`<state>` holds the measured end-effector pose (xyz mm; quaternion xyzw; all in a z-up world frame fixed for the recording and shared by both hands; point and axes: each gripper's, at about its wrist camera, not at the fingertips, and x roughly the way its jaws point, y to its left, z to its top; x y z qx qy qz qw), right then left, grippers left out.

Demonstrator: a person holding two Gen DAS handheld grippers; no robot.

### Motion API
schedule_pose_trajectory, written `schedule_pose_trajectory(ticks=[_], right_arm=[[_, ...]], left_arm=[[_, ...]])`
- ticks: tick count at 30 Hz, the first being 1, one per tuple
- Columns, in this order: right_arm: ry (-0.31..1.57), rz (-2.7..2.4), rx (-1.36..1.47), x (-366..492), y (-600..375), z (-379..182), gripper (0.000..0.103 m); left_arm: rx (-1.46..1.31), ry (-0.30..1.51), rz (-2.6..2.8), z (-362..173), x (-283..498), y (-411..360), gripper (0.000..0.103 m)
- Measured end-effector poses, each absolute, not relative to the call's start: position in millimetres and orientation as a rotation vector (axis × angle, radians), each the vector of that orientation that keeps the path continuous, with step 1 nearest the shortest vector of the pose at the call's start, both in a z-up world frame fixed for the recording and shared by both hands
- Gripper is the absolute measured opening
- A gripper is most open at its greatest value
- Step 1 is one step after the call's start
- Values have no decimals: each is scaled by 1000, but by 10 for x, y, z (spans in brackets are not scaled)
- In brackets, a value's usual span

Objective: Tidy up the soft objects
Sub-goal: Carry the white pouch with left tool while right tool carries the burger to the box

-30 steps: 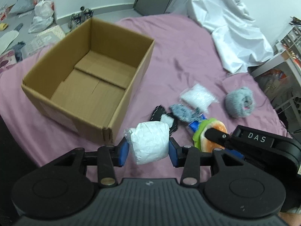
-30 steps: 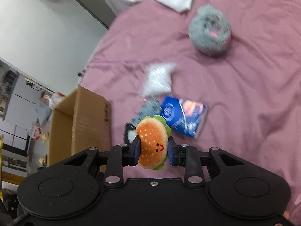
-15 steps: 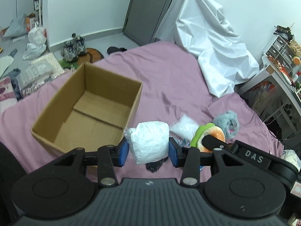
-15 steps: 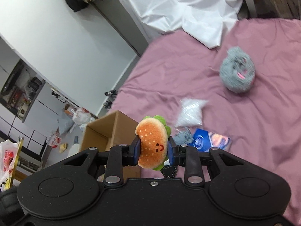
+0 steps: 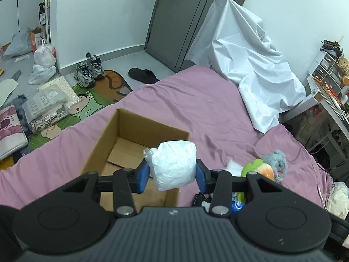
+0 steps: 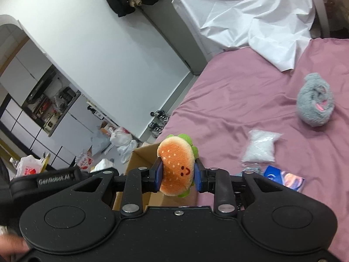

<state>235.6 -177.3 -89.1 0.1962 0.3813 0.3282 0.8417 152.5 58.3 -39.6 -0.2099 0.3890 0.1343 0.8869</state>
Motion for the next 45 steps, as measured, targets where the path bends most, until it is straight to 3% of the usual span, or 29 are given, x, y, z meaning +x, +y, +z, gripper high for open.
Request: schedule_pose_trajectory(ticks=[36,45], right_arm=[[859,641,366,2720,-836,-1118,28],[889,637,336,2804,-691,-1198,29]], left_arm=[[-463,982,244,-1242,2339,1341,44],[-461,977,232,-1269,2380,1411,53]])
